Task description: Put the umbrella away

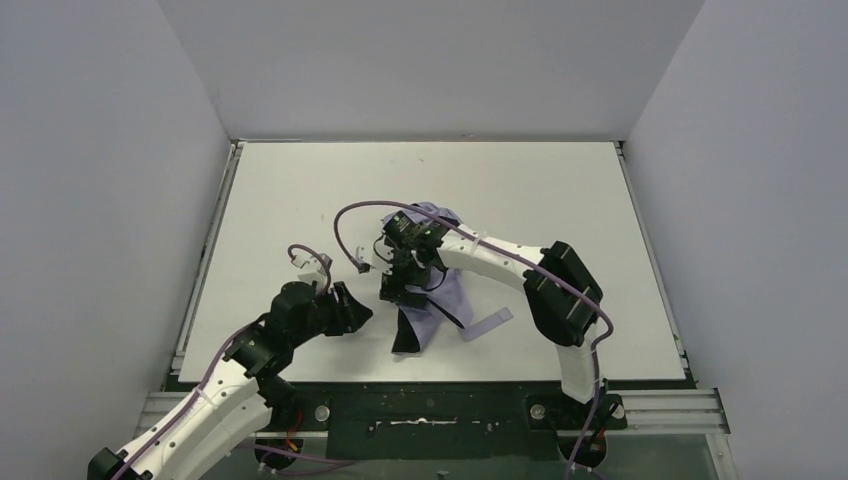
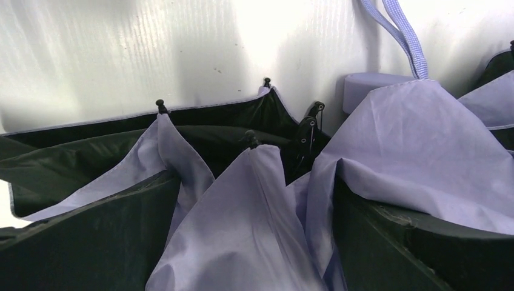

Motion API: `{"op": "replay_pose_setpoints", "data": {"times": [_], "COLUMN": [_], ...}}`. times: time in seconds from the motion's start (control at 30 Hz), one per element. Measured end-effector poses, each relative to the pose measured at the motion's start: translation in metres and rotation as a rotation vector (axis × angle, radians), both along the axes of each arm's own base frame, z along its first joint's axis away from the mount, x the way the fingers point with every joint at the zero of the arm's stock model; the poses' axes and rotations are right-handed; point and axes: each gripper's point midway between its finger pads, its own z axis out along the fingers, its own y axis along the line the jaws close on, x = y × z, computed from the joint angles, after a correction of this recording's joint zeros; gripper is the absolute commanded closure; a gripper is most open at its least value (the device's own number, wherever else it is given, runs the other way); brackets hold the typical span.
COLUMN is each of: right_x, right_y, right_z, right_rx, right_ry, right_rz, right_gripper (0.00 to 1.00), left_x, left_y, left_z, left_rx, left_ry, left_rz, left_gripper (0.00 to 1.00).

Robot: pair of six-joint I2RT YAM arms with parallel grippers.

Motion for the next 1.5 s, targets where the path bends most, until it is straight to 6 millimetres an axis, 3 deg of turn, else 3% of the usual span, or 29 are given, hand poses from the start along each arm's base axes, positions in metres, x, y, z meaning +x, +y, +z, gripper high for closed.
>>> {"op": "replay_pose_setpoints", "data": {"times": [0.07,0.27,0.4,0.47,0.6,0.67,0.83,1.07,1.33,1.5], "right_x": [0.003,0.02,0.03,0.032,0.037,0.042,0.055,0.06,0.057,0.057], "right_y": [0.0,-0.005,-0.011,-0.013,-0.012,-0.012,-0.015,-0.018,-0.024,-0.026], "right_z": [-0.002,-0.007,-0.007,-0.007,-0.011,-0.014,-0.016,-0.015,-0.01,-0.012], "right_rx": [0.002,0.024,0.045,0.055,0.078,0.093,0.122,0.163,0.188,0.192], "right_ry": [-0.001,-0.007,0.005,0.024,0.079,0.119,0.201,0.301,0.379,0.401], "right_rz": [-0.007,-0.068,-0.119,-0.135,-0.163,-0.186,-0.251,-0.311,-0.344,-0.352], "right_gripper": [0.14,0.45,0.58,0.66,0.79,0.81,0.86,0.9,0.9,0.9], "left_x": [0.0,-0.002,-0.004,-0.004,-0.005,-0.009,-0.02,-0.024,-0.007,-0.01], "left_y": [0.0,-0.001,-0.005,-0.01,-0.022,-0.029,-0.044,-0.066,-0.063,-0.067], "left_z": [0.0,-0.002,-0.003,-0.002,-0.002,-0.008,-0.021,-0.014,-0.021,-0.033], "left_rx": [0.0,-0.006,-0.02,-0.031,-0.037,-0.017,0.066,0.146,0.346,0.455], "left_ry": [0.0,0.0,0.002,0.001,-0.01,-0.008,0.005,-0.086,-0.211,-0.244], "left_rz": [0.0,-0.007,-0.031,-0.056,-0.129,-0.183,-0.31,-0.44,-0.47,-0.541], "left_gripper": [0.56,0.55,0.52,0.49,0.31,0.24,0.19,0.16,0.15,0.15]}}
